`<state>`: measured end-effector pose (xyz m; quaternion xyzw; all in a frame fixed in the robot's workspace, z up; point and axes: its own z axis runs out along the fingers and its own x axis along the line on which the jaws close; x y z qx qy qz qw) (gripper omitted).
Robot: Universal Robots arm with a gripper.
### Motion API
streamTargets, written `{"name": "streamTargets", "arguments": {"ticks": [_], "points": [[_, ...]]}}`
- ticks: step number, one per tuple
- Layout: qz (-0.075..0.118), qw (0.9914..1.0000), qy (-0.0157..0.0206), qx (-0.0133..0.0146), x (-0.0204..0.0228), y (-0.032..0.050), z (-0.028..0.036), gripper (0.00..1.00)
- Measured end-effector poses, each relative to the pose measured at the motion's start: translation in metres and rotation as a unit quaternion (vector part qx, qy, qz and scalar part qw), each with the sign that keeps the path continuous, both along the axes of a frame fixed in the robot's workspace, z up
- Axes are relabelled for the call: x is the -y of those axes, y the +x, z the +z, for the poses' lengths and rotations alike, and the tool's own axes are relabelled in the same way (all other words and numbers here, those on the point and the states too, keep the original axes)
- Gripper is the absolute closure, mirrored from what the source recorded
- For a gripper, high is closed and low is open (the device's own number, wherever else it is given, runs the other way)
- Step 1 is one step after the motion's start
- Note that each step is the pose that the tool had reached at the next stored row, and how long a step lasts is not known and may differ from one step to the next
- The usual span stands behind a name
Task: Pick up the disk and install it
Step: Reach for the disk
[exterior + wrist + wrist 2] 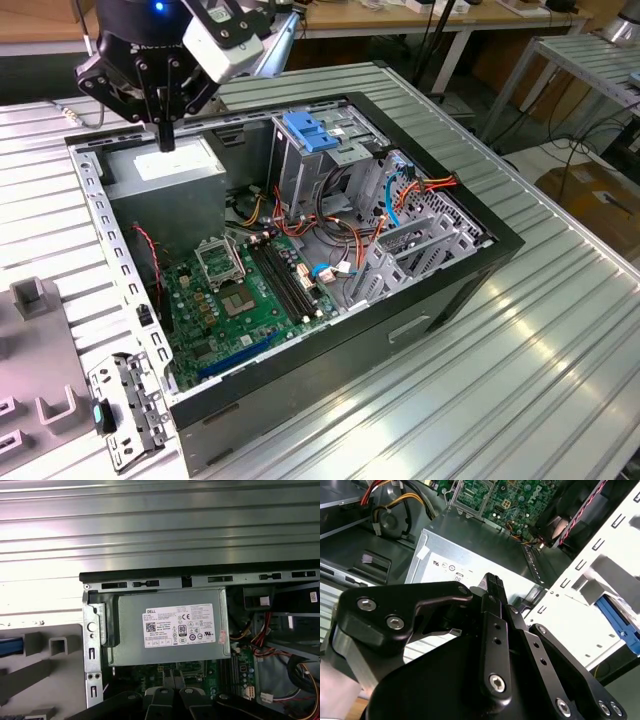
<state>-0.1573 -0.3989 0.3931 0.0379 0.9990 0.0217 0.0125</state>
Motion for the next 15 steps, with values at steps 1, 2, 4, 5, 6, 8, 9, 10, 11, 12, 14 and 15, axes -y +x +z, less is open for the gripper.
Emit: {"name": "streamTargets", "arguments": {"ticks": [1,2,4,5,6,8,9,10,11,12,14,15], "points": [[0.0,1.0,0.0,0.0,0.0,-0.0006,0.0,0.89],[0.0,1.0,0.0,0.0,0.0,-0.0012,0.0,0.89],[0.0,1.0,0.0,0.0,0.0,-0.0033,0.0,0.89],[0.0,1.0,0.0,0.0,0.0,-0.0039,0.0,0.89],[0.0,1.0,0.0,0.0,0.0,-0.0045,0.0,0.89],[0.0,1.0,0.0,0.0,0.0,-0.0058,0.0,0.89],[0.0,1.0,0.0,0.0,0.0,-0.0068,0.0,0.89],[0.0,1.0,0.0,0.0,0.0,-0.0075,0.0,0.89],[0.0,1.0,0.0,0.0,0.0,-0.0081,0.0,0.89],[0.0,1.0,0.0,0.0,0.0,-0.0089,0.0,0.89],[0.0,1.0,0.0,0.0,0.0,-0.0102,0.0,0.89],[0.0,1.0,0.0,0.0,0.0,-0.0108,0.0,0.89]]}}
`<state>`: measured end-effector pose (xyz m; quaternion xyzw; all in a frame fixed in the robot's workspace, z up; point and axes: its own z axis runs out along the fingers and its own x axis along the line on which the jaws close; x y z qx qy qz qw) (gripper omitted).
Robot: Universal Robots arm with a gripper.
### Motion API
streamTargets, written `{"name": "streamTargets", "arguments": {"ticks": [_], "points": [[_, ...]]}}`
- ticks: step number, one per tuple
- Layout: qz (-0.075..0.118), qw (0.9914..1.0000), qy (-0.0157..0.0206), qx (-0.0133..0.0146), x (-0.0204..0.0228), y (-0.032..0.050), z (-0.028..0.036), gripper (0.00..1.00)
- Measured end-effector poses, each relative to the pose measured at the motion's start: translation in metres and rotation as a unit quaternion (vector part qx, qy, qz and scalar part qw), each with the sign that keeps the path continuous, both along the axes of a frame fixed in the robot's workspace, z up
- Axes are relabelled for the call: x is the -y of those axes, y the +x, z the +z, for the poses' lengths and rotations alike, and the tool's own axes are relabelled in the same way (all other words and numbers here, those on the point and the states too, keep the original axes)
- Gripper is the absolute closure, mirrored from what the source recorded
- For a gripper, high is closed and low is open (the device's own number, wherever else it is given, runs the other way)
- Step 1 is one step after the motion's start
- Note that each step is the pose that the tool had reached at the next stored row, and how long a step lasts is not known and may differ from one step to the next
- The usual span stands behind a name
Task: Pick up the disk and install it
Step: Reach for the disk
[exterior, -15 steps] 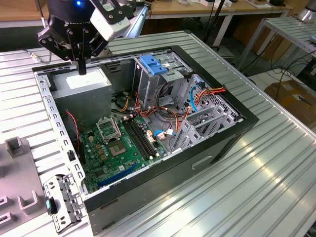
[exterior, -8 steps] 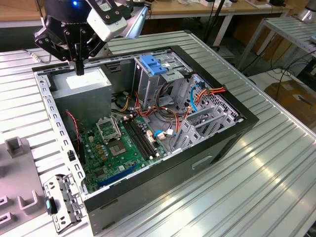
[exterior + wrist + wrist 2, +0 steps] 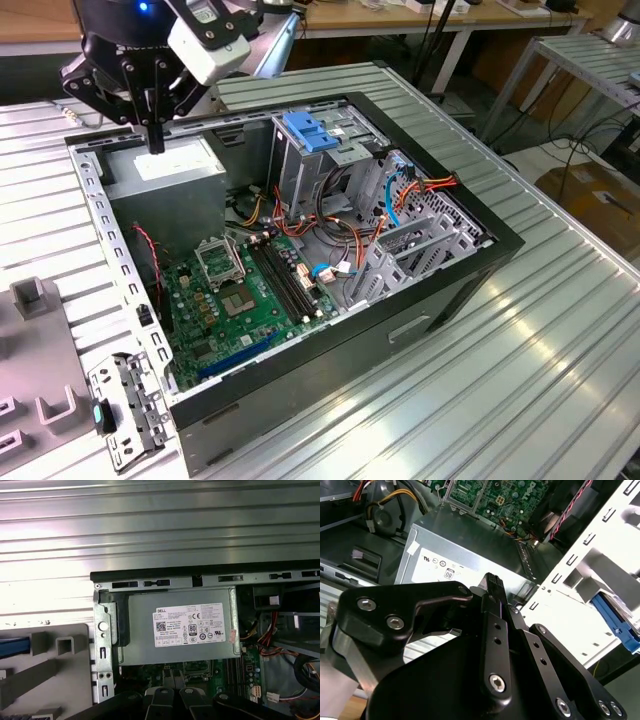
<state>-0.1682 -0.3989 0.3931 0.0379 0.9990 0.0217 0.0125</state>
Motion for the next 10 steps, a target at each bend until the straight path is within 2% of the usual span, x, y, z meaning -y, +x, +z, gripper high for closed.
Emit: {"name": "streamTargets", "arguments": {"ticks": [10], "points": [[0.0,1.0,0.0,0.0,0.0,-0.0081,0.0,0.89]]}}
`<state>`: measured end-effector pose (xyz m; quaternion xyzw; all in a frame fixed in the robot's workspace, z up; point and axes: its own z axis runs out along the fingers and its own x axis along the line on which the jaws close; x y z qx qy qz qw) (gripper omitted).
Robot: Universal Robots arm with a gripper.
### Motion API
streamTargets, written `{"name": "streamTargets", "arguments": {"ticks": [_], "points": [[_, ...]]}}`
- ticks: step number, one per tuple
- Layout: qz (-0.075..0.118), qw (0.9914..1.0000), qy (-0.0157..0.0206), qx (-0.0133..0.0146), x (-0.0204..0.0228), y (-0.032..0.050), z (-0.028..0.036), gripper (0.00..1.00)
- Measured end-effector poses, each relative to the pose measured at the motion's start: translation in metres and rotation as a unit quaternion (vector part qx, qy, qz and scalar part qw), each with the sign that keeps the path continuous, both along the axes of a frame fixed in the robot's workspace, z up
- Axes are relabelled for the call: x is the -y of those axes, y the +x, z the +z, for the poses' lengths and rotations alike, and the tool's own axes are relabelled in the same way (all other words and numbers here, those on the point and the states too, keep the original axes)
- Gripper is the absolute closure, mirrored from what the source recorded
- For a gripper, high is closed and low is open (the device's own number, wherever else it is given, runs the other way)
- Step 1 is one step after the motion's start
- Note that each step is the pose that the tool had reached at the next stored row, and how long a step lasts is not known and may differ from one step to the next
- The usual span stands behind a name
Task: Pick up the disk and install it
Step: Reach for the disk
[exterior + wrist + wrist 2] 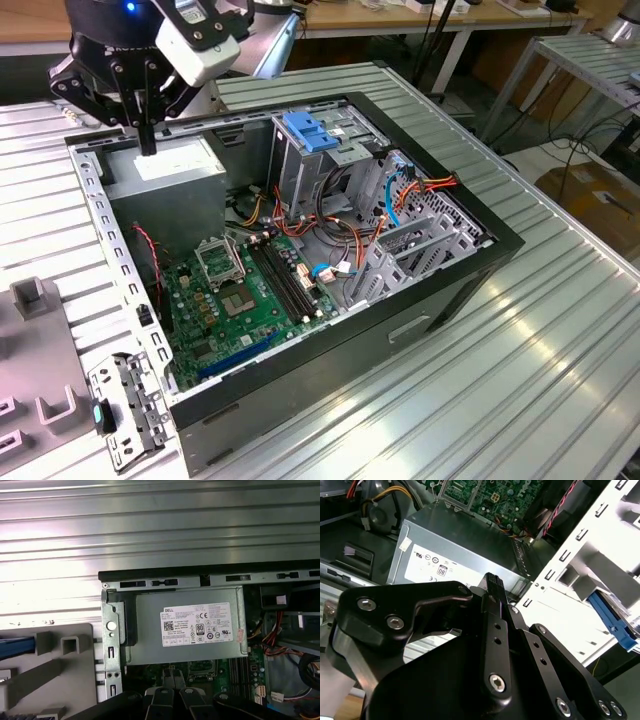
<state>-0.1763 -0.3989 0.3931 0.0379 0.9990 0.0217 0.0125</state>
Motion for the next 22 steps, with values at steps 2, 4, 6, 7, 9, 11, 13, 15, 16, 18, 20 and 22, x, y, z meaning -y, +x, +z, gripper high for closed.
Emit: {"name": "streamTargets", "arguments": {"ticks": [2,4,6,7,9,11,13,15,16,18,20,22], "points": [[0.0,1.0,0.0,0.0,0.0,-0.0014,0.0,0.89],[0.0,1.0,0.0,0.0,0.0,-0.0028,0.0,0.89],[0.0,1.0,0.0,0.0,0.0,-0.0042,0.0,0.89],[0.0,1.0,0.0,0.0,0.0,-0.0044,0.0,0.89],[0.0,1.0,0.0,0.0,0.0,-0.0046,0.0,0.89],[0.0,1.0,0.0,0.0,0.0,-0.0046,0.0,0.89],[0.0,1.0,0.0,0.0,0.0,-0.005,0.0,0.89],[0.0,1.0,0.0,0.0,0.0,-0.0063,0.0,0.89],[0.0,1.0,0.0,0.0,0.0,-0.0069,0.0,0.89],[0.0,1.0,0.0,0.0,0.0,-0.0083,0.0,0.89],[0.0,1.0,0.0,0.0,0.0,-0.0097,0.0,0.89],[0.0,1.0,0.0,0.0,0.0,-0.0108,0.0,0.89]]}}
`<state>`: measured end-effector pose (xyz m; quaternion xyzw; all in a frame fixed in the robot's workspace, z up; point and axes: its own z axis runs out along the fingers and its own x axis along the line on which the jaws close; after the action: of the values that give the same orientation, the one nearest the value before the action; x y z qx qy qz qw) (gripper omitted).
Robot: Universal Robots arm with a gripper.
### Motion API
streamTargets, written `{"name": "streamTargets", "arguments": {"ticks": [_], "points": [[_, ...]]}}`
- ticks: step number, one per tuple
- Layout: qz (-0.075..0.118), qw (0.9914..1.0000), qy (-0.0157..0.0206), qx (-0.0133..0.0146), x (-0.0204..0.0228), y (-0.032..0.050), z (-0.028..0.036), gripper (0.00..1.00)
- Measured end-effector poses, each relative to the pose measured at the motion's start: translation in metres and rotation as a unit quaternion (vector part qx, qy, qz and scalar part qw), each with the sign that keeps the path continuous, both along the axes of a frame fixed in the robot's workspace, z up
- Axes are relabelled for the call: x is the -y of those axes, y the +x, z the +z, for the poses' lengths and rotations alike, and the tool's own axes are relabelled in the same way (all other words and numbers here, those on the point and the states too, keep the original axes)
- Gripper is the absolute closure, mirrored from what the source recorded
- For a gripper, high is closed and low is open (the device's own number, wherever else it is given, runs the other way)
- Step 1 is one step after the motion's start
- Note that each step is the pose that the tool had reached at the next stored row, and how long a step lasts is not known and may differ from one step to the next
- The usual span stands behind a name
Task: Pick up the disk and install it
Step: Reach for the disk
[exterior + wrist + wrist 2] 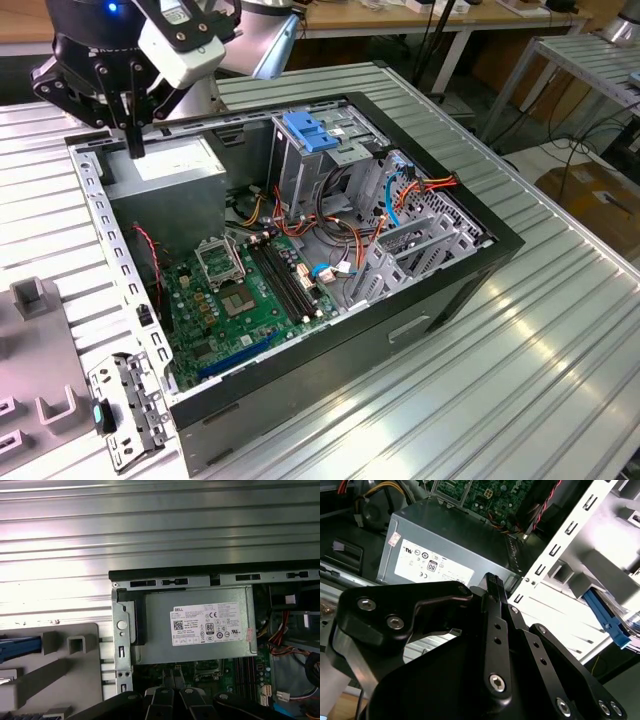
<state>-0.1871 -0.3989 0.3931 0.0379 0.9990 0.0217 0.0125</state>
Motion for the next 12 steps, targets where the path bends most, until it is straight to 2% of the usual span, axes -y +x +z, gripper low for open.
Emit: {"name": "streamTargets", "arguments": {"ticks": [12], "points": [[0.0,1.0,0.0,0.0,0.0,-0.0093,0.0,0.89]]}}
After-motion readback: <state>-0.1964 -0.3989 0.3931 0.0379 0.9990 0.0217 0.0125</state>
